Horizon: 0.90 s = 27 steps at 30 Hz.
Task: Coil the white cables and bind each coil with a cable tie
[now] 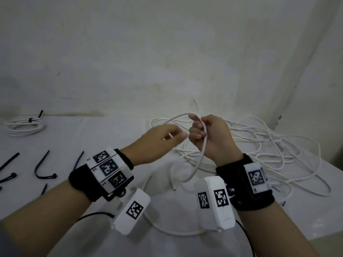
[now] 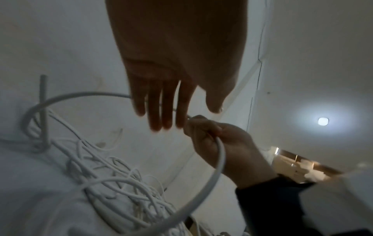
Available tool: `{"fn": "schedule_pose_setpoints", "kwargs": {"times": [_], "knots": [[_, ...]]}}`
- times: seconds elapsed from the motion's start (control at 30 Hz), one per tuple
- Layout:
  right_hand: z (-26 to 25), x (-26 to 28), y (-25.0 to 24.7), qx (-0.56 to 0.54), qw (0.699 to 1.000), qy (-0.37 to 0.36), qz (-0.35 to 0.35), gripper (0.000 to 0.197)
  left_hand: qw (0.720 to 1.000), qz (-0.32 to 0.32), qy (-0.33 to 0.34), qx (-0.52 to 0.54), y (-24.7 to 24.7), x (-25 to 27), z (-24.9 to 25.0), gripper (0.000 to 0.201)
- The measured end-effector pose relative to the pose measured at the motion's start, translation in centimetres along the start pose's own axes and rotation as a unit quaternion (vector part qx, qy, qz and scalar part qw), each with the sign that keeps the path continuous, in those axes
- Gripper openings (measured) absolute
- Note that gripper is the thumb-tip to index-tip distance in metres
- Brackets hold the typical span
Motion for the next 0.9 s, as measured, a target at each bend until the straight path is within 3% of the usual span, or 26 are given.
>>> {"fn": "schedule_pose_setpoints", "kwargs": {"times": [0.07,0.13,0.27,0.4,0.5,0.57,0.67,0.77,0.83,0.9], "knots": [[-0.1,-0.1,0.6,-0.051,0.999,-0.002,0.0,0.025,0.987,-0.152,-0.05,-0.006,0.5,1.1,0.3,0.033],[-0.2,-0.1,1.1,-0.089,0.996,-0.009,0.003,0.024,0.97,-0.234,-0.059,0.02,0.7,2.2,0.0,0.023],[0.0,0.0,2.0,-0.163,0.986,-0.034,0.01,0.027,0.976,-0.198,-0.059,0.068,-0.1,3.4,-1.0,0.003],[0.5,0.0,2.9,-0.218,0.973,-0.07,0.017,0.03,0.969,-0.201,-0.061,0.127,-0.2,4.1,-1.1,0.029],[1.0,-0.4,3.7,-0.227,0.97,-0.083,0.013,0.032,0.962,-0.235,-0.03,0.134,0.3,4.6,-0.5,0.014],[1.5,-0.4,3.8,-0.176,0.981,-0.081,0.016,0.032,0.965,-0.212,-0.03,0.151,0.1,5.1,-0.5,0.017],[2.2,-0.5,2.9,0.057,0.992,-0.083,0.074,0.028,0.975,-0.144,-0.037,0.163,-1.3,5.8,-0.8,0.021],[2.9,-0.5,2.5,0.273,0.943,-0.109,0.156,0.031,0.977,-0.108,-0.035,0.178,-3.0,6.3,-1.2,0.021],[3.5,-0.5,2.7,0.326,0.913,-0.134,0.207,0.056,0.979,-0.095,-0.036,0.179,-3.9,6.4,-1.2,0.022],[3.6,-0.1,3.2,0.334,0.893,-0.183,0.24,0.065,0.981,-0.078,-0.036,0.175,-4.6,6.5,-1.1,0.023]]}}
Point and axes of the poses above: each hand's wrist, its own x-axis away from the middle knuckle, its own y-axis out of the palm, z = x × y, the point moved 2 cm from there along -x, towards the middle knuckle, and after that the axes turned 7 degrees about x, right-handed, at the moved point
